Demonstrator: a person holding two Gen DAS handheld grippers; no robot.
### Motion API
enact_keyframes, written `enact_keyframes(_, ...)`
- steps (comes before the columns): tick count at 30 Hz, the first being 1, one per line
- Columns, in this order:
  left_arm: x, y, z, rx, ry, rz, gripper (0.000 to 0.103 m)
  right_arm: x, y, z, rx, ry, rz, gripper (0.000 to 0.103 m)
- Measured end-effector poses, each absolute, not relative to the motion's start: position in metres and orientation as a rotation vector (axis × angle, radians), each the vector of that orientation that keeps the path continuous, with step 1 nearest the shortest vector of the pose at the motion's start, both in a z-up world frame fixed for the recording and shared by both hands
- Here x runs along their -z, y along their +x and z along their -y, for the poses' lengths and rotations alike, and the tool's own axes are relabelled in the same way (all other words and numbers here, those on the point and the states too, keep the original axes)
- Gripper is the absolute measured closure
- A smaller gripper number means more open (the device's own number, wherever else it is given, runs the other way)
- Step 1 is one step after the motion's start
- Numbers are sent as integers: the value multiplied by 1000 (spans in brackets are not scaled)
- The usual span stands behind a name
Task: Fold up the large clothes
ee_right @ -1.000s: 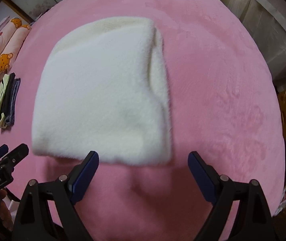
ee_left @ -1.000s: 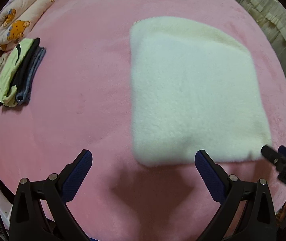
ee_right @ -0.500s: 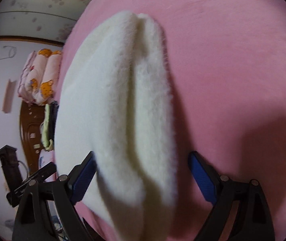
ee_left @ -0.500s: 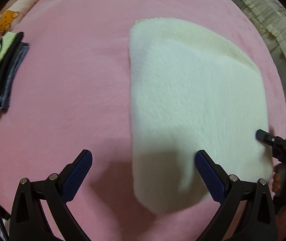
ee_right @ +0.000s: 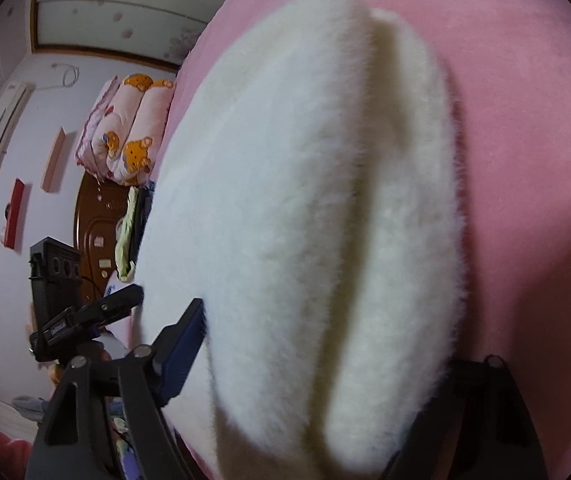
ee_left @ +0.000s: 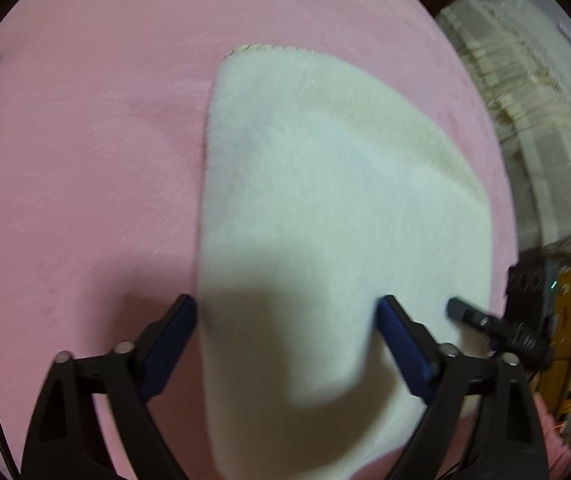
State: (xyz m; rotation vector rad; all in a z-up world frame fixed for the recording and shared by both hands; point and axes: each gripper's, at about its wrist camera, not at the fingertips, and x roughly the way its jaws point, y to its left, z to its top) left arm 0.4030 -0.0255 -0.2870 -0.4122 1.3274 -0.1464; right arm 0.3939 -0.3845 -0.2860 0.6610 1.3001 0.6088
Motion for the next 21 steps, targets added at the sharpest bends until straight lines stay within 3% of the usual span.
enact_keyframes(3, 292, 410, 24, 125, -432, -1314, 17, 284, 392, 386, -607, 683, -1289, 35)
enact_keyframes(10, 287, 413, 36, 87, -417, -1277, 38, 270, 384, 386, -597, 688, -1244, 59)
enact_keyframes(21, 261, 395, 27, 69, -485, -1230, 72, 204, 360, 358, -576, 488, -1112, 64)
